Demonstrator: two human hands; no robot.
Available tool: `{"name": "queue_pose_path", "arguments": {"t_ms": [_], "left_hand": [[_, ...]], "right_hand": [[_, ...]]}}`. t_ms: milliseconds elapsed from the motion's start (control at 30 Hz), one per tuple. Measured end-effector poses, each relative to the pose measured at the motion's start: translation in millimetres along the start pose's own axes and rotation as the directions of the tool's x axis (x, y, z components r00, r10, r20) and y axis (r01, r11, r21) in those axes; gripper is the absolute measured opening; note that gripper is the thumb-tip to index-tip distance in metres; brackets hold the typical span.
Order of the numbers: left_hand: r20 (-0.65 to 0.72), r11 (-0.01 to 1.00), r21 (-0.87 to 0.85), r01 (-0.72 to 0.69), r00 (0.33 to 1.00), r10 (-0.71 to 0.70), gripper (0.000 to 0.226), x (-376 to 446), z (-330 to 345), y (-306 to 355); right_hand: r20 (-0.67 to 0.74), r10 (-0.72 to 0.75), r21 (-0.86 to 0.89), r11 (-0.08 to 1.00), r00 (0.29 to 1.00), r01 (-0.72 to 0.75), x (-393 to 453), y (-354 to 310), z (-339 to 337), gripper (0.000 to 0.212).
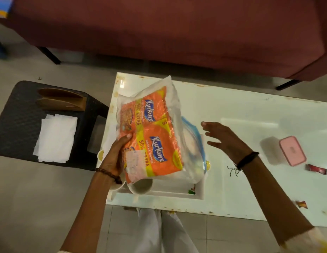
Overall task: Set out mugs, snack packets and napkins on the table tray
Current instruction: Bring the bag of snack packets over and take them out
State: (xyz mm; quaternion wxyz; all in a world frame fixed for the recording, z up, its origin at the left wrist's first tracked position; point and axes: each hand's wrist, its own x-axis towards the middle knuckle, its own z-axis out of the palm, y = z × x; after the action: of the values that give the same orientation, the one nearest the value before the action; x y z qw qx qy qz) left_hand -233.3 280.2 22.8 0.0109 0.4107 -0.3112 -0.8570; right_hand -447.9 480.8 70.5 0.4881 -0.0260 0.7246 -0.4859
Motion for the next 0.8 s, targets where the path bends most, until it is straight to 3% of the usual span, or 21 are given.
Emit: {"name": "queue_pose_path", "arguments": {"t_ms": [33,100,167,233,333,400,500,567,633,667,733,800], "left_hand": [[0.013,1.0,0.0,0.001,1.0,-0.001,0.054,0,0,0],[0.021,1.0,0.01,0.003,1.0,-0.003,0.041,3,-1,-2],[0.021,0.999,0.008,0.032,0.999,-0.032,0.035,6,-1,-3],[0.003,0.999,0.029,0.028,1.0,-0.028,0.037,9,0,-1],[-0.134,0.989,0.135,-0.066,0.987,0.085,0.036,17,-2,1],[-0.248,0.975,0.19,-0.118,0.955,0.164,0.029,22,-5,2],[-0.347,0.954,0.267,-0.138,0.91,0.229,0.035,28,-9,3],[-0.37,0.948,0.285,-0.141,0.896,0.244,0.038,30,-10,2],[-0.37,0.963,0.24,-0.122,0.906,0.207,0.04,30,-9,1],[-0.347,0.971,0.211,-0.111,0.92,0.18,0.04,30,-8,0],[-0.253,0.98,0.177,-0.088,0.958,0.132,0.039,28,-8,-2],[-0.172,0.982,0.18,-0.059,0.981,0.091,0.039,27,-7,-4]], "right_hand": [[0.036,0.069,-0.006,0.998,0.997,-0.069,3,1,6,0.049],[0.102,0.143,0.081,0.985,0.984,-0.151,8,0,18,0.028],[0.048,0.144,0.14,0.979,0.988,-0.15,12,4,25,0.022],[-0.119,0.066,0.142,0.989,0.991,-0.049,15,11,28,0.019],[-0.32,-0.131,-0.007,0.991,0.938,0.136,12,13,24,0.014],[-0.368,-0.207,-0.028,0.977,0.907,0.211,9,7,17,0.019],[-0.369,-0.296,-0.102,0.955,0.881,0.278,2,-6,10,0.01],[-0.248,-0.261,0.099,0.951,0.933,0.293,-4,-15,9,0.016],[0.027,-0.175,0.445,0.884,0.984,0.145,-11,-23,9,0.025],[0.145,-0.13,0.512,0.858,0.981,0.038,-12,-27,9,0.028],[0.334,-0.011,0.501,0.849,0.942,-0.168,-13,-32,12,0.025],[0.417,0.075,0.323,0.919,0.906,-0.225,-8,-33,13,0.031]]}}
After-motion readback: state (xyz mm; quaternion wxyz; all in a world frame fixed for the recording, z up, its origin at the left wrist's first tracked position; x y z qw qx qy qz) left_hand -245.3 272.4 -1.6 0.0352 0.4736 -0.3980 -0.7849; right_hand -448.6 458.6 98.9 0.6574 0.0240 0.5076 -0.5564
